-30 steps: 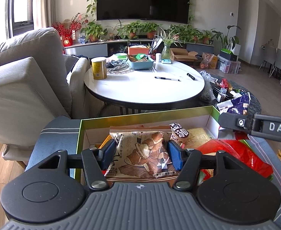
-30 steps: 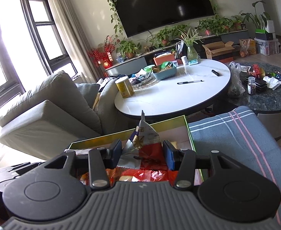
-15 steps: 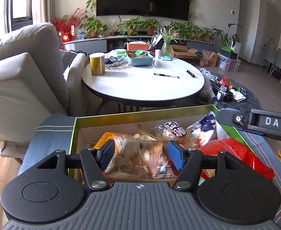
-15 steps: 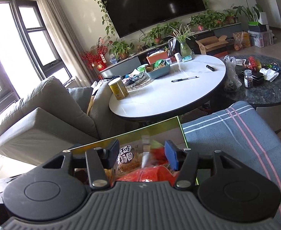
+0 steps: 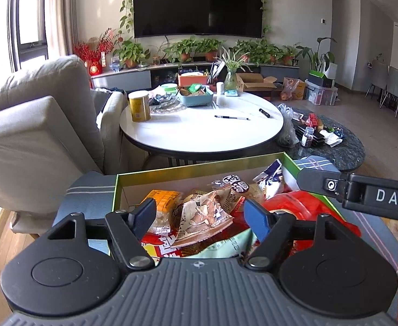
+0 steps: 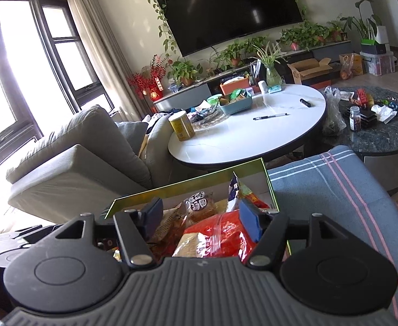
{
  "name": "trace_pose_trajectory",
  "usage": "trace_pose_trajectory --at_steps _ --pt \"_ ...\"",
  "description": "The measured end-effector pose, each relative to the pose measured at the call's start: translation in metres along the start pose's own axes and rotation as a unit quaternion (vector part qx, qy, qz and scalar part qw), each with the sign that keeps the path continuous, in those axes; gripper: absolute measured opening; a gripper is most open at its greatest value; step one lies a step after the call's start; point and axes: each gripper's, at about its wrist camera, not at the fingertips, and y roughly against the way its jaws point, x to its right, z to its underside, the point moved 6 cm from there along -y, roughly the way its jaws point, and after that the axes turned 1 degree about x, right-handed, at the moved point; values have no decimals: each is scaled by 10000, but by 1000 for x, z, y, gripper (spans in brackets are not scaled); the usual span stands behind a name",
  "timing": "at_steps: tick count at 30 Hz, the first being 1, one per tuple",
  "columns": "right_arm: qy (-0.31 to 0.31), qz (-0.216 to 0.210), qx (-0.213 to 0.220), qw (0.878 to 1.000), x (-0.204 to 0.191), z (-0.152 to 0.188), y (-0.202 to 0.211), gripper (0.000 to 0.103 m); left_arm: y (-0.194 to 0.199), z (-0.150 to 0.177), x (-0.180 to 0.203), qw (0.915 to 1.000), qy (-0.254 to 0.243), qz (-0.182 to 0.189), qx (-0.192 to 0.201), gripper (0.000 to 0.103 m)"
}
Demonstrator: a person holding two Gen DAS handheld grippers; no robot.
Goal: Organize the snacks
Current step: 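Release the brown bag into the box with the left gripper while the right releases the red-white bag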
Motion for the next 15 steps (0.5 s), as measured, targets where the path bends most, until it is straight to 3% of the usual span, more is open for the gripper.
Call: trace_pose_trajectory --at_steps 10,13,15 --pt "257 -102 222 9994 -19 -2 48 85 61 -5 5 9988 -67 -206 442 70" --pt "426 4 328 9985 -25 2 66 85 84 -2 4 9976 -26 -276 630 79" --pt "509 35 367 9980 -29 5 76 85 98 0 2 9967 10 -296 753 79"
